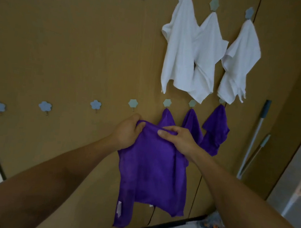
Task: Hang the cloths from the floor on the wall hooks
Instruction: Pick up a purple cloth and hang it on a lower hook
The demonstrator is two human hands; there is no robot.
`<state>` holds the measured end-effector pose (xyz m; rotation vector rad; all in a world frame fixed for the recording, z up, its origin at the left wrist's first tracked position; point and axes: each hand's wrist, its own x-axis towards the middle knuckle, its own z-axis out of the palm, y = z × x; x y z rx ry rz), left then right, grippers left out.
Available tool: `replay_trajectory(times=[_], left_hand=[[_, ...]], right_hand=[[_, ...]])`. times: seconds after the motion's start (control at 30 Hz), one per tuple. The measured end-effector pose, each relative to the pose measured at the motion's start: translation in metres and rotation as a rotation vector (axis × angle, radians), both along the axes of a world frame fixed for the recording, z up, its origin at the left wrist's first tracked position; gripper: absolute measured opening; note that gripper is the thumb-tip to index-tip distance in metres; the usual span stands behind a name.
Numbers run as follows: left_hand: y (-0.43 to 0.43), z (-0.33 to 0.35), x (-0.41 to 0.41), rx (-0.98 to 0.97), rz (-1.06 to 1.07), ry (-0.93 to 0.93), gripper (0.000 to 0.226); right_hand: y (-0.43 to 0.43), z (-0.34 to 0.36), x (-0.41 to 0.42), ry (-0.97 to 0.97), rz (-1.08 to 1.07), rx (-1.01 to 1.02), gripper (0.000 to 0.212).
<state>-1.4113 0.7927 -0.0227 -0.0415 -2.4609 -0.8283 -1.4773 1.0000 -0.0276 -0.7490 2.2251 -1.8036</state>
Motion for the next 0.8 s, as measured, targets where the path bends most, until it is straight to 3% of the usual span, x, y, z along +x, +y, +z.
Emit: replay_trajectory(times=[0.17, 0.37, 0.63, 0.8], left_hand=[[-0.027, -0.011, -0.018, 0.073, 0.045, -0.044, 0.02], [-0.081, -0.016, -0.059, 0.218, -0.046, -0.107, 0.022], [-0.143, -0.025, -0.134, 0.017, -0.013, -0.042, 0.028], [-0.162, -0.031, -0.172, -0.236, 0.185, 0.002, 0.038]], right_hand=[[-0.044, -0.001, -0.025, 0.101, 0.001, -0.008, 0.015], [-0.108, -0.014, -0.072, 0.248, -0.088, 0.117, 0.024], [-0.169, -0.025, -0.14, 0.354, -0.298, 0.288, 0.035], [-0.194, -0.023, -0.173, 0.338, -0.372, 0.348, 0.034]])
